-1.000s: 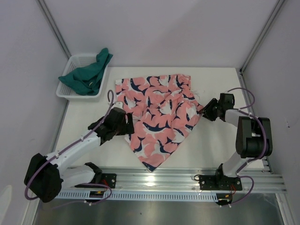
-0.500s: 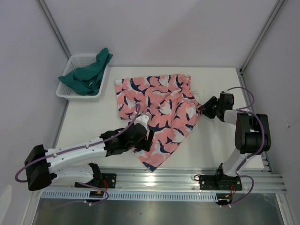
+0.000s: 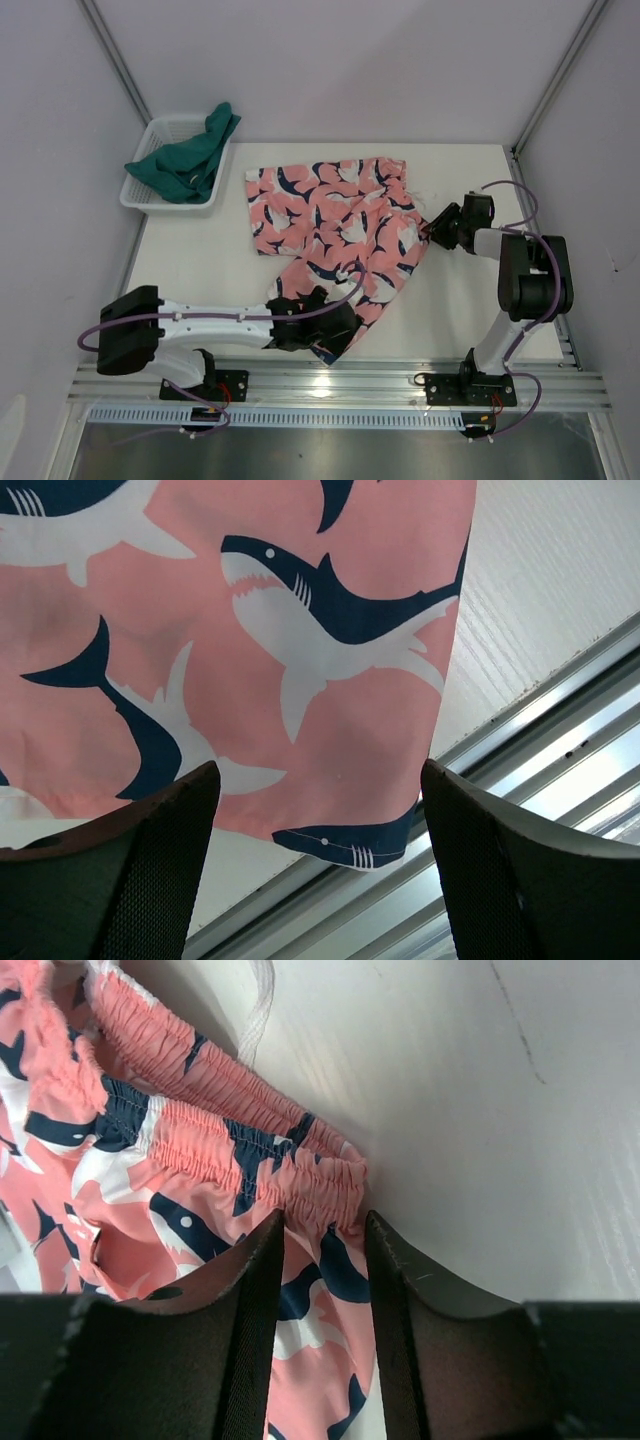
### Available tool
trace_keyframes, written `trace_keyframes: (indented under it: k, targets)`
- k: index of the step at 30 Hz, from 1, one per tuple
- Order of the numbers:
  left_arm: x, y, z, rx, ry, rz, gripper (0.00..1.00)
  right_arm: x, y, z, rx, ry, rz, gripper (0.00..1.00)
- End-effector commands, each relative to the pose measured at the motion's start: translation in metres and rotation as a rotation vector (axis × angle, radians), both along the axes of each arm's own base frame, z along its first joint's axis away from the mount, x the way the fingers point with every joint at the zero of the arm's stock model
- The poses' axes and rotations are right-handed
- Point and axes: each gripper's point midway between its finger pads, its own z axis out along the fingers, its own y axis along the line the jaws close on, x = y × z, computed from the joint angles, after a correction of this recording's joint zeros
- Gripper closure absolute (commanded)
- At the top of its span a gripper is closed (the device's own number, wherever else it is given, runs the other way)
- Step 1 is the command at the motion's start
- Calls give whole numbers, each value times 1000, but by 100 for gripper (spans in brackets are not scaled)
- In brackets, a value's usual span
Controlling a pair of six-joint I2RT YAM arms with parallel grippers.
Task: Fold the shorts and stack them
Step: Flatten the shorts out
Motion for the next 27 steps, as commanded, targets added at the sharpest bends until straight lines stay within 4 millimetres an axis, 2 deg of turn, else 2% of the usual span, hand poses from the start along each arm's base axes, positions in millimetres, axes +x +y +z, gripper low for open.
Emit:
trace_keyframes:
  k: [1,4,5,7,8,12,15,20,21,24,25,27]
  targets:
    - [2,-17,11,-12,-39,2,17,12,1,4,-70,-7,8,60]
    - [-5,-25,8,15,-40,-21,17,13,-1,3,-91,0,-3,65]
    - [-6,-27,9,18,-40,-27,17,13,-2,3,-92,1,-4,71]
    - [-11,-29,9,22,-39,-45,17,13,-1,3,-92,1,-2,78]
    - [-13,-30,8,28,-33,-54,18,12,-1,3,-93,3,-3,87]
    - [-23,-30,4,59,-20,-77,20,11,-2,1,-93,9,-7,99]
    - [-28,-27,1,80,-10,-73,22,11,-2,1,-92,11,-8,100]
    - [-35,-20,-13,105,12,-71,31,11,-3,1,-92,10,-7,100]
    - [-35,-18,-19,119,18,-67,39,11,-2,2,-91,8,-6,100]
    - [-37,-16,-29,133,28,-57,53,8,-3,1,-88,13,-7,100]
    - [-37,-15,-36,142,31,-56,61,8,-4,2,-84,11,-8,100]
    - [-40,-17,-42,132,46,-65,65,6,-7,2,-87,16,-14,100]
